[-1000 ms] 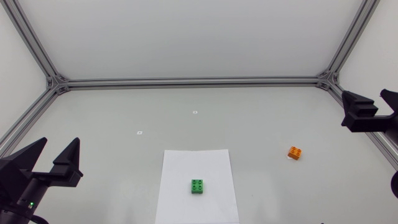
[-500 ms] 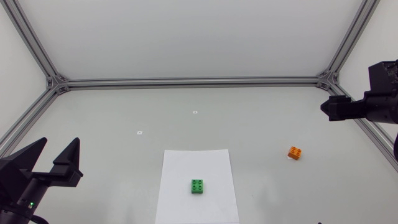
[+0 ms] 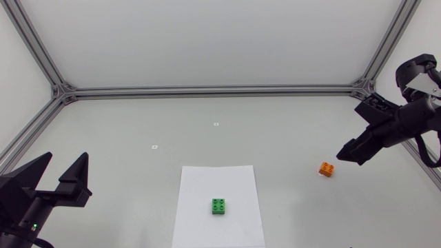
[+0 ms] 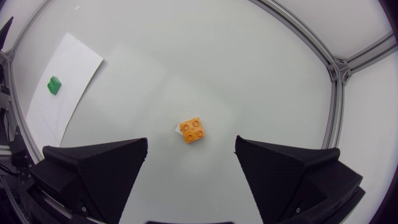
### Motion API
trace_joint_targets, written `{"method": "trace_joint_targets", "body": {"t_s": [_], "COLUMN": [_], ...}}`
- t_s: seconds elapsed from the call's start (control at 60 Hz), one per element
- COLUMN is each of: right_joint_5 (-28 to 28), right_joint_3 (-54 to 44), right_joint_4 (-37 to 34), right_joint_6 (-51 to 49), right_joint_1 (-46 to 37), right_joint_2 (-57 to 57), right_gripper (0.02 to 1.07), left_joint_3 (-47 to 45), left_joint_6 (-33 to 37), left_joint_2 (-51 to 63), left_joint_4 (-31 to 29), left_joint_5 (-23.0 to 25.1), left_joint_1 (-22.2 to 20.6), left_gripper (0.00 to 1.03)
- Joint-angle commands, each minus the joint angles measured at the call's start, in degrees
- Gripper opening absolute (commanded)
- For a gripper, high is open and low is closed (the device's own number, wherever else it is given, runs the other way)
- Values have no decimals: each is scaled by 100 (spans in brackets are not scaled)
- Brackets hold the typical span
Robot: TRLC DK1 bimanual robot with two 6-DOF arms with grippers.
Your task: Pick up the orange 2x2 brick with the right arm and stack it on top of the green 2x2 brick in the center
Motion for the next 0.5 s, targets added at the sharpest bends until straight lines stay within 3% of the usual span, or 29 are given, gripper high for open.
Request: {"method": "trace_joint_targets", "body": {"t_s": [0.0, 0.117, 0.483], "right_joint_5": [-47, -56, 340], "right_joint_3": [319, 636, 820], "right_joint_4": [-212, -572, -485], "right_joint_6": [-692, -1228, -2186], "right_joint_1": [-50, -58, -32], "right_joint_2": [409, 848, 1876], "right_gripper": [102, 102, 94], "left_joint_3": [-235, -235, -235], "left_joint_6": [75, 75, 75], "left_joint_2": [-45, -45, -45], "left_joint_4": [-76, -84, -76], "left_joint_5": [25, 25, 25], "left_joint_1": [14, 14, 14], "left_gripper": [99, 99, 99]}}
